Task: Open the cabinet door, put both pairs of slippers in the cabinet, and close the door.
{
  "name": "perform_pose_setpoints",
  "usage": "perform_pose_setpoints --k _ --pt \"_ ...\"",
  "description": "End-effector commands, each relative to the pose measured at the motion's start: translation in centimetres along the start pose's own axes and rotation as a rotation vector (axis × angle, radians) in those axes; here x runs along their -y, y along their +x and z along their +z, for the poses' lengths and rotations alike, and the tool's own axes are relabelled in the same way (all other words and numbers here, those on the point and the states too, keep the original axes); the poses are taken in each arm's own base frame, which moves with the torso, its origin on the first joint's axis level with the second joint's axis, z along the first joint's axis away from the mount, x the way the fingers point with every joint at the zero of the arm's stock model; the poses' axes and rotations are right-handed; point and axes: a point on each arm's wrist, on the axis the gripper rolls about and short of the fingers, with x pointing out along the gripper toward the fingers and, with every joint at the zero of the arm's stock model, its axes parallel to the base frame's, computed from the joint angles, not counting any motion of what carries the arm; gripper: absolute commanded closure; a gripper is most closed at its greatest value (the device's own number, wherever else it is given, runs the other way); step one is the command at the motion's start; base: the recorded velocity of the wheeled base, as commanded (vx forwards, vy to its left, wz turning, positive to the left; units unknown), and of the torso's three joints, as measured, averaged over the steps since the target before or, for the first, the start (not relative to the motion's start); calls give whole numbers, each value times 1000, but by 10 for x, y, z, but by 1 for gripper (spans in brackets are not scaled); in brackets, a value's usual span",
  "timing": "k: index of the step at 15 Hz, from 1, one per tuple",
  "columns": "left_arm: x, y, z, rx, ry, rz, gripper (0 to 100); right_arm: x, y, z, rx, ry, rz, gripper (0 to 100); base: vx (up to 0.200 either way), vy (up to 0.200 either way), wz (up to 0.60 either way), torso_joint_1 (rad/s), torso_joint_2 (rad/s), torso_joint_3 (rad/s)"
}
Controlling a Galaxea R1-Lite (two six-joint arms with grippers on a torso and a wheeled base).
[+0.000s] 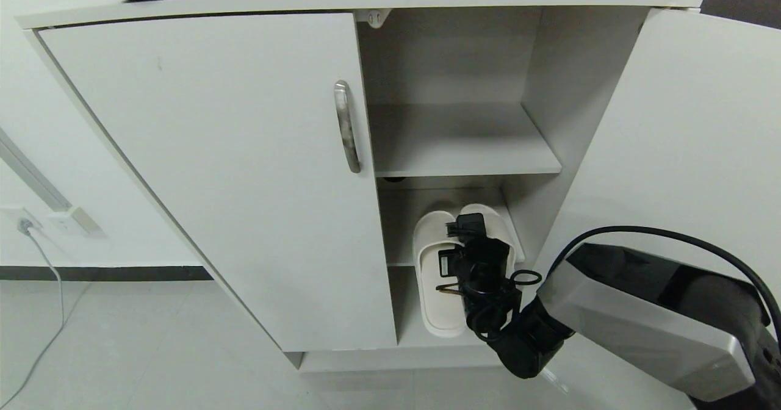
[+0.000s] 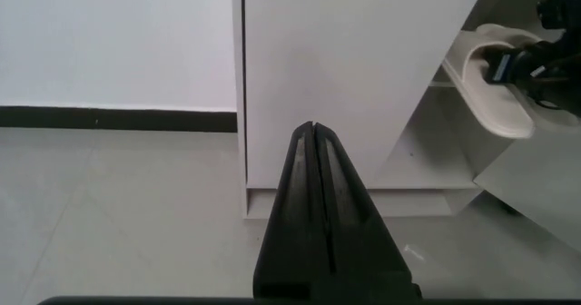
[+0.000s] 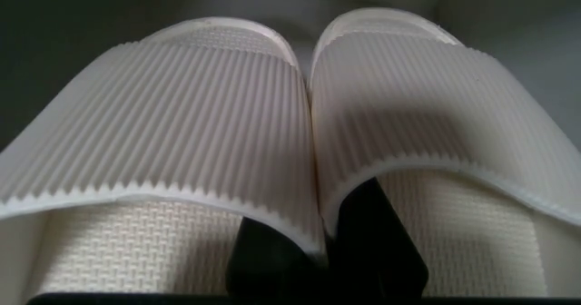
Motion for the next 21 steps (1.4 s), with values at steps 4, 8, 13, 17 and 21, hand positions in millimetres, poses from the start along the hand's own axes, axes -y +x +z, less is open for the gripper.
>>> perform_pose_setpoints --k 4,8,13,17,21 --pt "0 0 0 0 -3 5 100 -7 39 13 -6 -7 -13 100 0 0 0 0 0 0" --pt "0 0 0 0 -5 8 100 2 68 35 11 6 -26 100 0 0 0 0 0 0" --pt "0 0 0 1 -8 20 100 -1 86 30 24 14 -39 100 0 0 0 0 0 0" --pt "0 0 0 1 -10 20 100 -6 94 24 22 13 -41 100 0 0 0 0 0 0" --pt "-1 0 0 0 -10 22 100 -4 97 23 16 9 -47 100 0 0 0 0 0 0"
